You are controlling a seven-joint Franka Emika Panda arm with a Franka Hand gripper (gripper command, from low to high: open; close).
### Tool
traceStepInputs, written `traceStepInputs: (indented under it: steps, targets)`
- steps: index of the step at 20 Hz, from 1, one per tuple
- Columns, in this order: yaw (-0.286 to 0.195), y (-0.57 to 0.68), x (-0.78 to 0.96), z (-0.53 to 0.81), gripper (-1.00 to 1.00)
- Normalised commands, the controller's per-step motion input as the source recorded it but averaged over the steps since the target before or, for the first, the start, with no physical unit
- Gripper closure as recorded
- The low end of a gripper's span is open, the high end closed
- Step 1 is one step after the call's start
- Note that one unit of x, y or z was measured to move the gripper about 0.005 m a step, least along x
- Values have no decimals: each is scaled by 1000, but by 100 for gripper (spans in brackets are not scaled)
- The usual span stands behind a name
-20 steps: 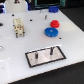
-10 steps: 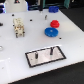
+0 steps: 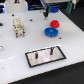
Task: Insert the blue gear onto the right peg, followed by the red gear
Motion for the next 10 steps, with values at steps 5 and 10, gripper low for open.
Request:
traceStepInputs:
  steps: [5, 10]
  targets:
    - [0, 145, -242, -524, -100]
    - [0, 49, -227, -497, -100]
